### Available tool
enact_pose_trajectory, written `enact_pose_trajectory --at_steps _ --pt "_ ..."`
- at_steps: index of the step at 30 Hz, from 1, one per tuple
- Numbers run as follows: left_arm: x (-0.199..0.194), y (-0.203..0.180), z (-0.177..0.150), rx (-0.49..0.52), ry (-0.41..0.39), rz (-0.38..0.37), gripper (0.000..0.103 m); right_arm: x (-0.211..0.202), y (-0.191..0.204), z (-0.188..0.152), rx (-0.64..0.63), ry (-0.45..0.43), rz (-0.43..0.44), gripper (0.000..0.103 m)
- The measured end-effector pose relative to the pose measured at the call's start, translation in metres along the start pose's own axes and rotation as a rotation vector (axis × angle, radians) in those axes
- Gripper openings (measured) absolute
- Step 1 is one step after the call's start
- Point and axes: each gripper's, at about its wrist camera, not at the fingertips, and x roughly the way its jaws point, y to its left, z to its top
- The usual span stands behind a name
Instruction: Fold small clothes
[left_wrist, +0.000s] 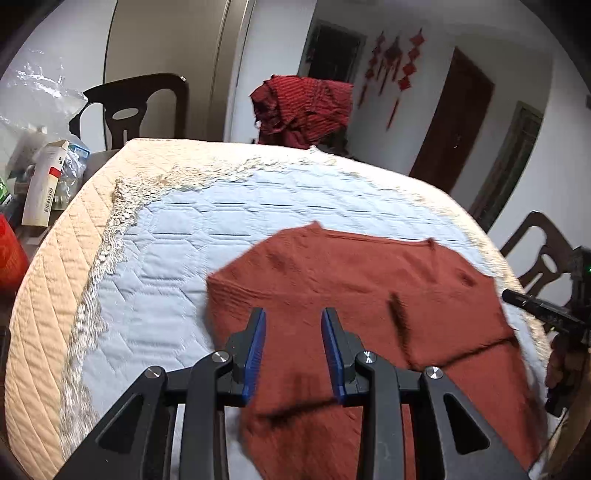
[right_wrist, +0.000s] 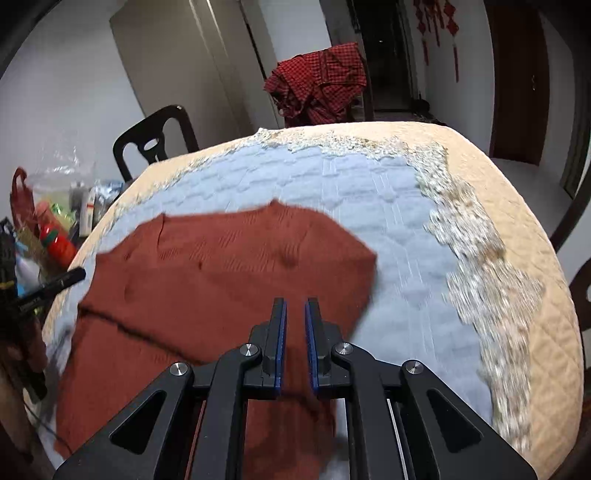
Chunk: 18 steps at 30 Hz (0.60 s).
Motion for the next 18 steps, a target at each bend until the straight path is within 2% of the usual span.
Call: enact_pose_trajectory --at_steps 5,7,10,14,18 --pt "0.037 0.016 0.003 -0.022 0.068 0.033 0.033 0.035 -0.019 0.014 0.055 0.050 -0.030 0.010" --pt "0.040 0.016 0.002 -0.019 0.060 0.023 0.036 0.042 -0.026 0.014 0.082 0.046 -0.018 0.010" --pt "0.035 0.011 0.002 -0.002 0.063 0.027 0.037 0.037 -0.028 0.015 0.097 0.054 -0.015 0.010" --pt "0.008 0.000 -0.011 0.023 0.051 -0.009 0.037 0.017 -0.014 0.010 0.058 0.045 -0.007 0.010" --pt "-0.016 -0.012 -0.029 0.055 0.052 -0.014 0.037 -0.006 0.005 -0.012 -0.002 0.053 -0.005 0.010"
